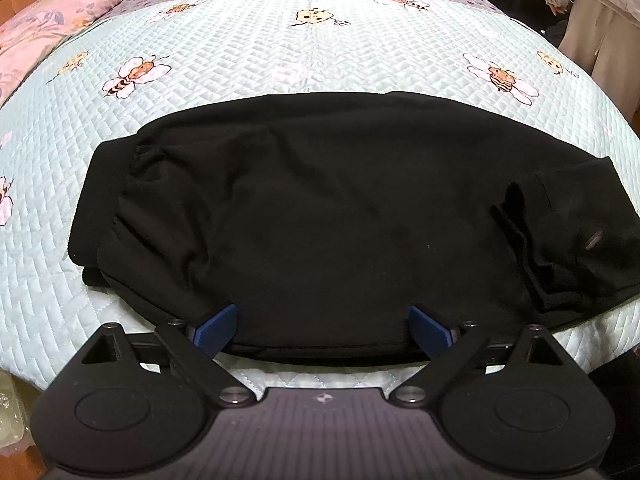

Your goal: Fold clothes

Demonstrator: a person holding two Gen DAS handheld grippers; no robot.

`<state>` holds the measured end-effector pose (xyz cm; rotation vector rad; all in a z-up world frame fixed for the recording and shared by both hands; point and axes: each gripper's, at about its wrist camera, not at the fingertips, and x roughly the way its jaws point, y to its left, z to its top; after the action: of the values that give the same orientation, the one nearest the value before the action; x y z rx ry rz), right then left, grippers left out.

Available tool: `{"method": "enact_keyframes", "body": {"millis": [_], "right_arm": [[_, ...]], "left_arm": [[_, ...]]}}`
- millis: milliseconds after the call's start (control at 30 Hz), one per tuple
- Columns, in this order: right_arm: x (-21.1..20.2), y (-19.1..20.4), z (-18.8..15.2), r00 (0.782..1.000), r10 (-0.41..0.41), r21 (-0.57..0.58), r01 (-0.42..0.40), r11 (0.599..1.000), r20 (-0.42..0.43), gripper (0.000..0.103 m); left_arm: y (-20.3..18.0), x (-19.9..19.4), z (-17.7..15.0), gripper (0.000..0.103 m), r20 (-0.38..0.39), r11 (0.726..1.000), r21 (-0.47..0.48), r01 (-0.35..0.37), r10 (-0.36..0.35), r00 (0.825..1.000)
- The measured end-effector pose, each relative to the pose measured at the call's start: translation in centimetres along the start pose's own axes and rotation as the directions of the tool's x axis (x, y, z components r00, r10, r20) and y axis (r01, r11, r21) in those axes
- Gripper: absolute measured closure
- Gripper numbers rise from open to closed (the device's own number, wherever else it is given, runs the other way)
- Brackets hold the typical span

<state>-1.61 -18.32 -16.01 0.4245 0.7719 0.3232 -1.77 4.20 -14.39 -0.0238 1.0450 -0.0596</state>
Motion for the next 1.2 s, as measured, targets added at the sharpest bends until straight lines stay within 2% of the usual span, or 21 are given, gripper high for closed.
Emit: {"method": "enact_keyframes", "body": {"millis": [167,267,300,367,433,567,633,733,800,867,900,967,1067,1100,1133,1200], "right_arm": [[-1.1,0.3,2.5,0.995,-0.073,-0.103,0.079,0.992,0.061,0.045],[0.4,0.8,3.8,0.978,-0.196,-0.219,0.206,0.954,0.069,0.045],[1.8,1.0,4.1,0.970,-0.238,-0.251,0.241,0.938,0.041,0.045],[5.2,0.7,4.2,0.948,-0.312,-0.277,0.282,0.919,-0.069,0.047],[6.7,0.4,4.3,0.948,-0.309,-0.274,0.276,0.921,-0.083,0.047],[5.5,-0.2,5.1,0.976,-0.212,-0.191,0.198,0.961,-0.055,0.046],[3.5,-0.3,5.0,0.989,-0.151,-0.134,0.151,0.979,0.009,0.046],[0.5,0.0,3.4,0.984,-0.151,-0.121,0.163,0.979,0.098,0.045],[0.1,0.0,1.7,0.983,-0.163,-0.130,0.173,0.976,0.085,0.038],[1.6,-0.6,-0.4,0.984,-0.175,-0.146,0.171,0.974,-0.012,0.036],[2.2,-0.8,-1.3,0.983,-0.180,-0.173,0.174,0.969,-0.022,0.034],[2.4,-0.3,-1.7,0.983,-0.182,-0.215,0.180,0.960,0.011,0.031],[1.8,0.3,-1.0,0.988,-0.155,-0.189,0.157,0.969,0.026,0.030],[1.3,0.4,-0.7,0.990,-0.135,-0.175,0.140,0.975,0.038,0.031],[0.8,0.5,-0.6,0.992,-0.118,-0.162,0.125,0.979,0.052,0.031],[-0.2,0.6,-0.5,0.992,-0.094,-0.144,0.105,0.984,0.085,0.031]], "left_arm": [[0.2,0.1,0.0,0.008,0.002,1.000,-0.014,0.009,-0.009,1.000],[0.2,0.4,0.0,0.008,-0.001,1.000,-0.018,0.010,-0.010,1.000],[0.2,0.5,0.0,0.007,-0.003,1.000,-0.015,0.008,-0.008,1.000],[0.1,0.5,0.1,0.007,-0.007,1.000,-0.010,0.006,-0.006,1.000],[0.3,0.3,0.2,0.007,-0.005,1.000,-0.016,0.012,-0.013,1.000],[0.8,0.3,0.1,0.007,-0.001,0.999,-0.031,0.017,-0.017,1.000],[1.2,0.2,0.1,0.007,0.008,0.999,-0.048,0.021,-0.020,1.000],[2.1,0.0,0.2,0.007,0.026,0.995,-0.094,0.044,-0.041,0.999],[2.9,-0.1,0.2,0.007,0.039,0.989,-0.133,0.064,-0.059,0.997],[3.7,-0.6,0.2,0.007,0.066,0.984,-0.158,0.080,-0.070,0.995],[4.2,-0.9,0.2,0.007,0.085,0.981,-0.170,0.093,-0.079,0.993],[5.5,-1.8,0.1,0.008,0.141,0.972,-0.198,0.124,-0.097,0.985],[9.3,-3.7,-0.1,0.007,0.258,0.947,-0.282,0.153,-0.078,0.963],[11.3,-3.9,-0.2,0.006,0.275,0.925,-0.348,0.153,-0.055,0.960],[13.2,-4.1,-0.4,0.006,0.288,0.898,-0.412,0.157,-0.035,0.957],[16.8,-3.2,-1.0,0.006,0.288,0.809,-0.535,0.245,-0.098,0.953]]}}
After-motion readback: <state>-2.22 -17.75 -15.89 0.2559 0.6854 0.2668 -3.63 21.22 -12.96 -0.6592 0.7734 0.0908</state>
